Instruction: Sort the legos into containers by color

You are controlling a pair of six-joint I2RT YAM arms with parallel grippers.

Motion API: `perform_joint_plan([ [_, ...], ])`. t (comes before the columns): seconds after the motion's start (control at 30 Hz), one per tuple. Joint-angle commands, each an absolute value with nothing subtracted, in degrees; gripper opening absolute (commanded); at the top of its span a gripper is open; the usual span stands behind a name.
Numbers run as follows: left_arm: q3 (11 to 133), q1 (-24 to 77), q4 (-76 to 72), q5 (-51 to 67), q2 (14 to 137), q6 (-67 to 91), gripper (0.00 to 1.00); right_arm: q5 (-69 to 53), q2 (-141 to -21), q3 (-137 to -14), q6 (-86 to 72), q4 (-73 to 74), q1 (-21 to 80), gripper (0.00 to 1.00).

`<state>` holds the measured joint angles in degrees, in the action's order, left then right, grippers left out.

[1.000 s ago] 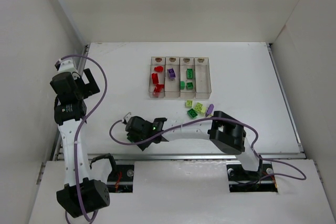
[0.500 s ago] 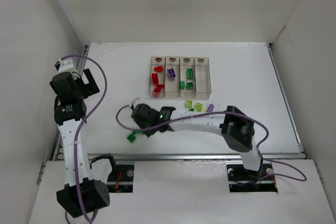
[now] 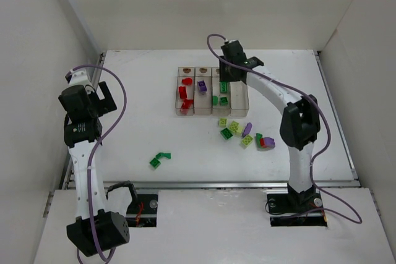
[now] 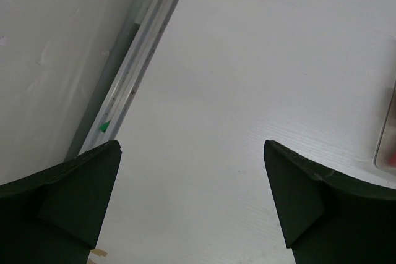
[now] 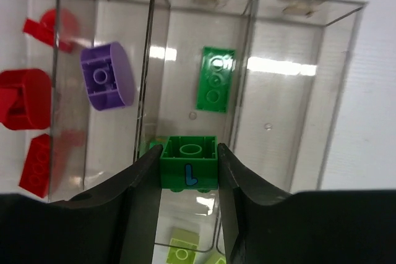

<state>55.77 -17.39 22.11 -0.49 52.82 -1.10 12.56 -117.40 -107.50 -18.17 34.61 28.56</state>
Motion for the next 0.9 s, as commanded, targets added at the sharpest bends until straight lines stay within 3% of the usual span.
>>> perform_joint_plan([
  [0.0, 55.2, -17.67, 20.48, -1.41, 52.12, -2.11, 1.0, 9.23, -121.28, -110.3, -15.83, 37.44, 30.85, 0.0],
  [0.17, 54.15, -17.67, 21.0, 3.5, 52.64, -5.17, 1.0, 9.23, -123.3, -111.62, -15.29, 37.44, 30.33, 0.01],
  [0.27, 55.27, -17.67, 23.9, 13.74, 53.44, -12.28, 1.0, 10.8, -123.84, -111.62, -15.29, 37.44, 30.32, 0.26],
  [0.3, 55.98, -17.67, 26.95, 17.71, 54.22, -15.09, 1.0, 11.42, -123.84, -111.62, -15.29, 37.44, 30.32, 0.44],
  [0.37, 57.82, -17.06, 30.92, 26.5, 55.63, -24.32, 1.0, 12.03, -123.23, -111.09, -15.29, 36.74, 30.32, 0.55],
  [0.5, 63.96, -12.4, 41.35, 24.79, 61.32, -35.98, 1.0, 12.74, -122.17, -110.57, -14.68, 36.74, 30.32, 0.8],
  [0.67, 71.18, -8.71, 53.24, 21.18, 70.38, -46.75, 1.0, 12.74, -119.62, -109.26, -14.06, 36.12, 30.32, 0.88],
  [0.8, 73.39, 2.25, 55.55, 17.24, 72.42, -48.34, 1.0, 12.74, -114.8, -105.4, -14.06, 34.9, 30.32, 0.88],
  [0.87, 70.77, 13.76, 54.76, 11.18, 73.12, -47.12, 1.0, 12.74, -113.04, -103.28, -14.77, 34.28, 30.84, 0.88],
])
